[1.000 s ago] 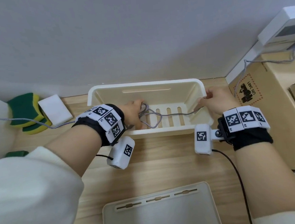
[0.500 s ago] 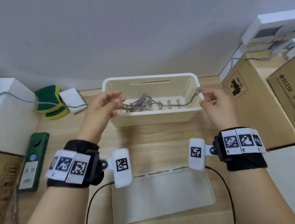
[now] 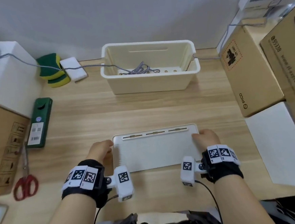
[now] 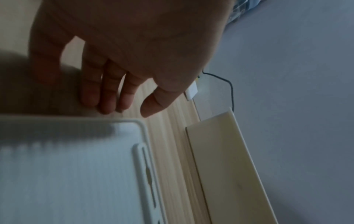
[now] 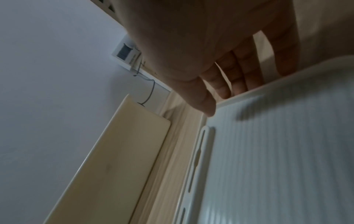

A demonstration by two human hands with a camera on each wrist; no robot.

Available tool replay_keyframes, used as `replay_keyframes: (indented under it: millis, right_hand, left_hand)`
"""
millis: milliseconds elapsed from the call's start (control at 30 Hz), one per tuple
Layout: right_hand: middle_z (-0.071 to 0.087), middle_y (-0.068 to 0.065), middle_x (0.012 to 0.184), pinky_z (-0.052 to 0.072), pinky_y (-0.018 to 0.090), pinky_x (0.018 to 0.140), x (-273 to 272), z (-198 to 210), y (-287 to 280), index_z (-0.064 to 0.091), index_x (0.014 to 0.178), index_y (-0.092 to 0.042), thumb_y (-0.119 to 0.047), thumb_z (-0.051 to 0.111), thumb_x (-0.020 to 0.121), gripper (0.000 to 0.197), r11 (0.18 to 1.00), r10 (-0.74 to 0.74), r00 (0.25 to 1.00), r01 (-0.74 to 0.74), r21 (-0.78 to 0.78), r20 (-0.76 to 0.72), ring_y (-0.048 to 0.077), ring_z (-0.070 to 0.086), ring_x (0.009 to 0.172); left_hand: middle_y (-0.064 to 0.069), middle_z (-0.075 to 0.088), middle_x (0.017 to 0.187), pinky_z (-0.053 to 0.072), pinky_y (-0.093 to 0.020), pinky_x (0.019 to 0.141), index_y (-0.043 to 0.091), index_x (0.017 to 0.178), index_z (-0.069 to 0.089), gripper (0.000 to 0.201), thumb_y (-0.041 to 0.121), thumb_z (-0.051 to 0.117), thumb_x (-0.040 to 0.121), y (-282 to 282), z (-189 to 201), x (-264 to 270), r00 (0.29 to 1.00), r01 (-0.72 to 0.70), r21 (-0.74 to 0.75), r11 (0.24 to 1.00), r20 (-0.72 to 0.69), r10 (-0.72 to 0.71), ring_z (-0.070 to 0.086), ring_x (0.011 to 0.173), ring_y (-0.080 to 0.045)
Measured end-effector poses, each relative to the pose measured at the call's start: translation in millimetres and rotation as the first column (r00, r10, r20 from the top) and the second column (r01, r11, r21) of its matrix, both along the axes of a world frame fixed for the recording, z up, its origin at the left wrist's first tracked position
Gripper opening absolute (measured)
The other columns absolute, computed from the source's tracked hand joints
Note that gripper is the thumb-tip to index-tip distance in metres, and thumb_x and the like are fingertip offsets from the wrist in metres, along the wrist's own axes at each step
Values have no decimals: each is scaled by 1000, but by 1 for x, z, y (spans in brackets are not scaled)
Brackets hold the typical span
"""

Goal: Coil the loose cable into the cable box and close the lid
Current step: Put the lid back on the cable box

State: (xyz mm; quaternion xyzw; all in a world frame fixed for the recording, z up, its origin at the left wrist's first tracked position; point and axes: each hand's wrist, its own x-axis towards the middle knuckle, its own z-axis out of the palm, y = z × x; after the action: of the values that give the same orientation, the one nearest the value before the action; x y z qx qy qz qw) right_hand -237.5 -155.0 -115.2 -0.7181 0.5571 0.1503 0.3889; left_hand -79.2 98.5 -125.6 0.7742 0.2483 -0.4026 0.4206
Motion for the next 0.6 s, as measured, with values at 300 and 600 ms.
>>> replay_keyframes:
  millis: [300, 600]
  right_hand:
    - [61, 22, 117, 42, 39, 90, -5, 14, 7, 60, 105, 3, -40, 35, 93, 51, 995, -94, 990, 95, -7, 102, 34, 56, 101]
    - [60, 6, 117, 39, 42, 106, 39, 104, -6, 61, 101, -22, -63, 27, 82, 56, 872, -305, 524, 489, 12, 795, 22, 52, 119]
  left_hand:
    - [-4, 47, 63, 37, -30, 60, 12, 63, 49, 23, 16, 45, 86, -8, 31, -5, 993, -43, -126, 991, 105, 56, 44, 56, -19]
    - [7, 58, 86, 46, -21, 79, 22, 80, 57, 19, 22, 40, 91, -54, 118, 34, 827, -146, -644, 751, 337, 450, 58, 88, -9]
